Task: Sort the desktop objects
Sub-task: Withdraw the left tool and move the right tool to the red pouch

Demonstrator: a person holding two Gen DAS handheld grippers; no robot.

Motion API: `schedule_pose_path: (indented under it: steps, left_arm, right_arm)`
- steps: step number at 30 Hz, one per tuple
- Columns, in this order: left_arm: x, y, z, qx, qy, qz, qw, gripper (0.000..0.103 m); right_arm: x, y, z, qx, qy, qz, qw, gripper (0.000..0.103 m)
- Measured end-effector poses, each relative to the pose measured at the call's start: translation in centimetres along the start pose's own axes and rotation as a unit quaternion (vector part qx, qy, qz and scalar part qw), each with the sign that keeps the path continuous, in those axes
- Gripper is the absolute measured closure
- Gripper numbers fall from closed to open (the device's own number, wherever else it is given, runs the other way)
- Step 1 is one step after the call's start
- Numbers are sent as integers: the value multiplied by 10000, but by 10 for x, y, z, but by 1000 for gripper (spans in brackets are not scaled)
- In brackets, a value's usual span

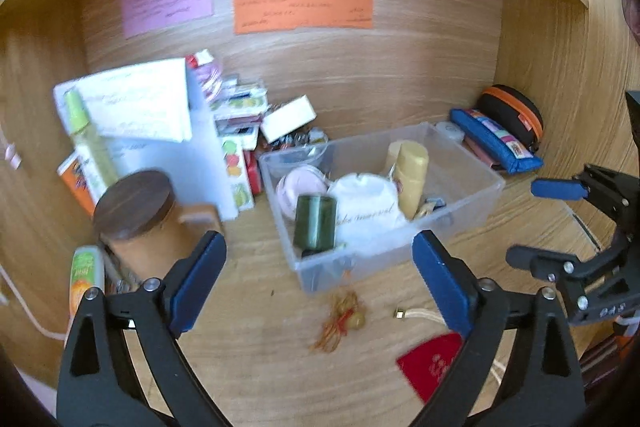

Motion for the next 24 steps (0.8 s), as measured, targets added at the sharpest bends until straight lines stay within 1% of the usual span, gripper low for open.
schedule_pose_path:
  steps: [2, 5, 11, 17, 19, 21, 23, 24]
  left_arm:
    - [-1, 12, 4, -43, -51, 115, 9999, 7]
    - [-4, 29, 9, -77, -129, 242, 9996, 7]
    - [-17, 57, 16, -130, -274, 330, 9990, 7]
    - [-20, 83, 17, -218, -176, 523, 9982, 7]
    - [-18, 91, 18, -245, -168, 605, 9977, 7]
    - [-16, 98, 18, -278, -178, 688, 9971, 7]
    - [-12, 103, 18, -301, -176, 780, 9963, 7]
    - [-9, 104, 18, -306, -169, 830, 9959, 7]
  right_arm:
    - [1, 13, 11, 1, -85, 28, 10000, 22]
    - [7, 30, 25, -14, -81, 96, 9999, 22]
    - [24, 60, 51, 127, -415, 313, 9986, 22]
    - [48, 84, 66, 170, -574, 644, 9961, 22]
    - [55, 89, 68, 121, -486, 745, 9960, 22]
    - [59, 93, 69, 99, -475, 725, 9962, 22]
    - [61, 94, 69, 155, -524, 676, 9962, 25]
    - [61, 95, 69, 177, -601, 657, 9959, 32]
Point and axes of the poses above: each gripper's, at about its wrist camera, not at the fingertips, and x roughly the way its jaws point, z to its left, y to its underside, the point moved 6 cm from there along x, roughly the way its jaws point, and after that the axes turned 11 degrees about -y, right-handed, at the moved point
